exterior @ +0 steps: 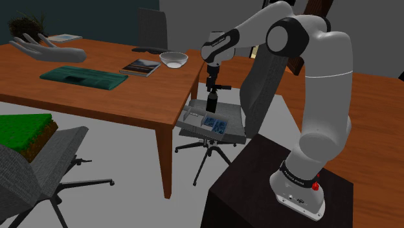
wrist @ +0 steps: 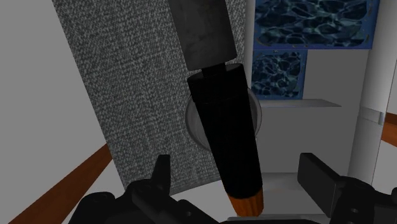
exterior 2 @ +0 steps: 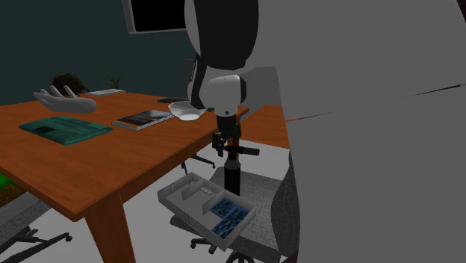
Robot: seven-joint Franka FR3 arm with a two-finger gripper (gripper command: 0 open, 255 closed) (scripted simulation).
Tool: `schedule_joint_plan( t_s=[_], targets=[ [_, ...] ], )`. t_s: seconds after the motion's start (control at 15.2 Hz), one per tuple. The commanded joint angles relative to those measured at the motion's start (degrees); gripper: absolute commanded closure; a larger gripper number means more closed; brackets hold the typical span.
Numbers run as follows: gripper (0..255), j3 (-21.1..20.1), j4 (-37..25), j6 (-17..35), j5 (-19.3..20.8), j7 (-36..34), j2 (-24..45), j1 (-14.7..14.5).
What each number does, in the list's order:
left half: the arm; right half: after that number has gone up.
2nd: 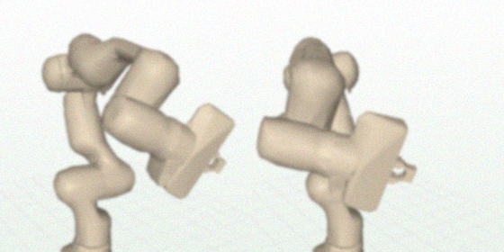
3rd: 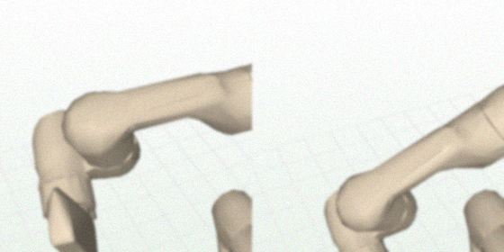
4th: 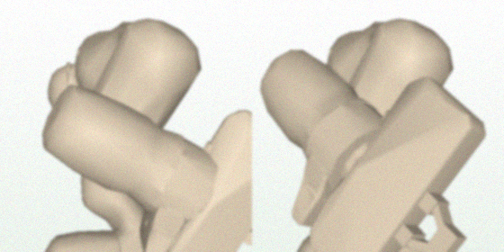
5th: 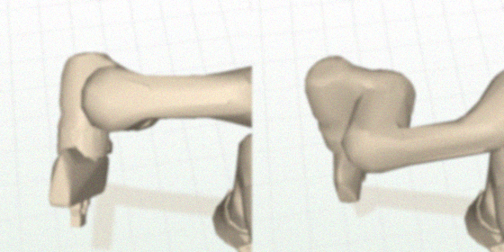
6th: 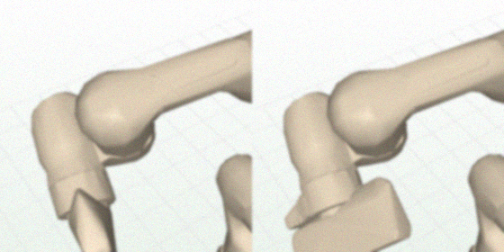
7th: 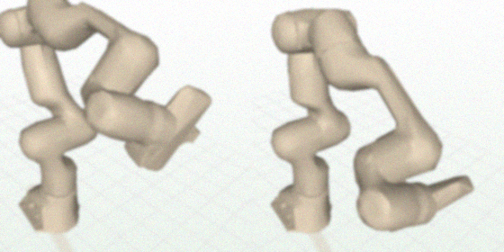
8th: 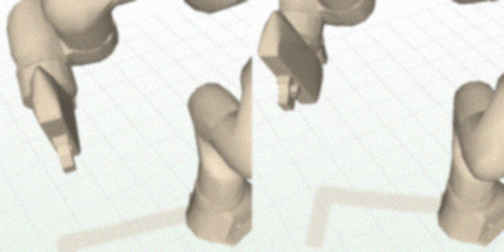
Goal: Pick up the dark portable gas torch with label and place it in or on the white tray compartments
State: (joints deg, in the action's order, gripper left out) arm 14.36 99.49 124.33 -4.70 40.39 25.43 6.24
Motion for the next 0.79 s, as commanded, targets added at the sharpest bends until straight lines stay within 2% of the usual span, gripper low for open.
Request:
schedule_joint_plan(
  t_s=[0.0, 0.07, 0.73],
  targets=[
    [0, 0.0, 0.0, 0.0, 0.0, 0.0, 0.0, 0.0],
    [255, 0.0, 0.0, 0.0, 0.0, 0.0, 0.0, 0.0],
    [255, 0.1, -0.3, -0.6, 0.1, 0.0, -0.4, 0.0]
  ],
)
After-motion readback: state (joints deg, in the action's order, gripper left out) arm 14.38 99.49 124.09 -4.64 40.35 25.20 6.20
